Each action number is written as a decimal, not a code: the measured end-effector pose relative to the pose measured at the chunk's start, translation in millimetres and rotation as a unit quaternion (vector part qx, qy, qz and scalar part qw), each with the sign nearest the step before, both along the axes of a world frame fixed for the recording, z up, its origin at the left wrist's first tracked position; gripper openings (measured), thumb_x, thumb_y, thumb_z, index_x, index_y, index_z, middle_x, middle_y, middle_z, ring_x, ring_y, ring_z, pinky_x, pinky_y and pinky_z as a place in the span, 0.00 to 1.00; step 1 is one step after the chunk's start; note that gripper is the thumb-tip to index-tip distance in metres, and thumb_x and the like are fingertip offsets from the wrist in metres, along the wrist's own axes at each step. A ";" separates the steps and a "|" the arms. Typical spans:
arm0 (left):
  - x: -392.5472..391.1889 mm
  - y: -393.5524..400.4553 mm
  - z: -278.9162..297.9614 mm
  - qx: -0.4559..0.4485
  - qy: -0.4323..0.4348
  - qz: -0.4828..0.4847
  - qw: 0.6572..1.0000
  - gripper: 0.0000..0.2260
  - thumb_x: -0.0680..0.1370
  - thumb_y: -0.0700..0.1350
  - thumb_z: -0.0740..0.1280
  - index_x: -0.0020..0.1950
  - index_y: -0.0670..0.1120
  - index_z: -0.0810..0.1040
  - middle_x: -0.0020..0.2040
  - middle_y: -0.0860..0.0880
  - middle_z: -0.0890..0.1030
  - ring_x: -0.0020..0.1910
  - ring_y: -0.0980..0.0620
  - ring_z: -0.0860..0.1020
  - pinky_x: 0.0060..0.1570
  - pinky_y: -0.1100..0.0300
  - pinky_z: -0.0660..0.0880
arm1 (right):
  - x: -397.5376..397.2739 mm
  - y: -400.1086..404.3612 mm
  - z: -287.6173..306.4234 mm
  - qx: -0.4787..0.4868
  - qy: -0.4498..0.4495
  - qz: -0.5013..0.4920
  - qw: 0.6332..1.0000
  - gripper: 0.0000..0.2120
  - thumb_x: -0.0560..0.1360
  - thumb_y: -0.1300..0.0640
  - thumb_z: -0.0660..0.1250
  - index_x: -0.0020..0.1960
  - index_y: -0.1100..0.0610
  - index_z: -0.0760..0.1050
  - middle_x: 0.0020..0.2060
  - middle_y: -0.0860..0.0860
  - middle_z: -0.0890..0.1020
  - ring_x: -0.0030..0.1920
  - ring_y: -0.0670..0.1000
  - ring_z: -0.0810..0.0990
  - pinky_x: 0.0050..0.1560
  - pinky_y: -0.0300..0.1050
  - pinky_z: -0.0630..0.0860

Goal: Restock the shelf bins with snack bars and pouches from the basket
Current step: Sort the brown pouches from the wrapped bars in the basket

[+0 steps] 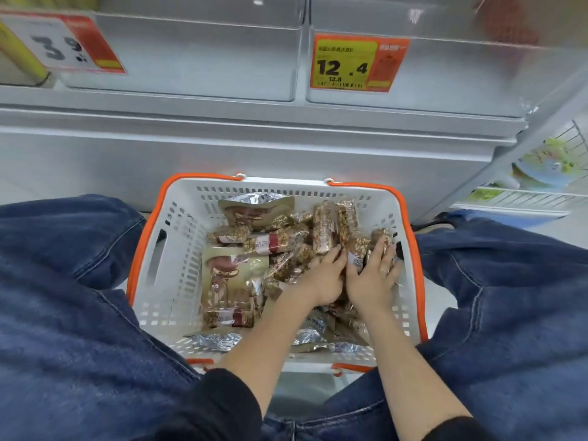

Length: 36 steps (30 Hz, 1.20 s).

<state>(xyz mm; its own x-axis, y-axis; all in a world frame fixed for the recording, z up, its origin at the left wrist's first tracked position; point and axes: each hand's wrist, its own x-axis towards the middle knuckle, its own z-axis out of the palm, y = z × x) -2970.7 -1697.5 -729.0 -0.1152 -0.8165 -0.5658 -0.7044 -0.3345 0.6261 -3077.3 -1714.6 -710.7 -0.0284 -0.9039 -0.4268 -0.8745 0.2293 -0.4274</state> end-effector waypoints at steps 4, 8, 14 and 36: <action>37.4 15.5 12.2 -0.106 0.052 0.119 0.986 0.19 0.80 0.36 0.56 0.69 0.48 0.72 0.73 0.49 0.65 0.70 0.51 0.66 0.72 0.56 0.61 | 10.2 -5.8 14.2 -0.010 0.010 -0.017 1.000 0.37 0.80 0.46 0.56 0.77 0.47 0.34 0.77 0.50 0.38 0.76 0.59 0.38 0.72 0.61 0.53; 101.0 31.5 2.1 -0.111 0.028 0.319 0.941 0.14 0.79 0.36 0.59 0.60 0.47 0.77 0.59 0.51 0.74 0.38 0.53 0.76 0.37 0.63 0.75 | 42.1 -1.8 33.6 -0.156 0.024 0.041 0.987 0.38 0.77 0.53 0.60 0.78 0.48 0.42 0.78 0.53 0.44 0.77 0.58 0.43 0.72 0.62 0.54; 188.3 82.3 -84.1 0.040 0.023 0.546 0.837 0.08 0.77 0.40 0.62 0.53 0.42 0.79 0.44 0.44 0.83 0.43 0.39 0.82 0.41 0.42 0.78 | 102.2 29.0 10.3 -0.092 -0.147 0.269 0.947 0.32 0.76 0.61 0.64 0.76 0.49 0.56 0.75 0.50 0.60 0.72 0.55 0.65 0.70 0.55 0.66; 173.2 112.7 -109.1 0.248 -0.214 0.023 0.945 0.21 0.75 0.51 0.66 0.67 0.50 0.71 0.69 0.48 0.68 0.69 0.46 0.64 0.66 0.48 0.62 | 163.9 3.3 -76.0 0.117 0.253 0.603 0.747 0.50 0.65 0.34 0.71 0.76 0.54 0.51 0.75 0.54 0.54 0.74 0.57 0.48 0.64 0.68 0.61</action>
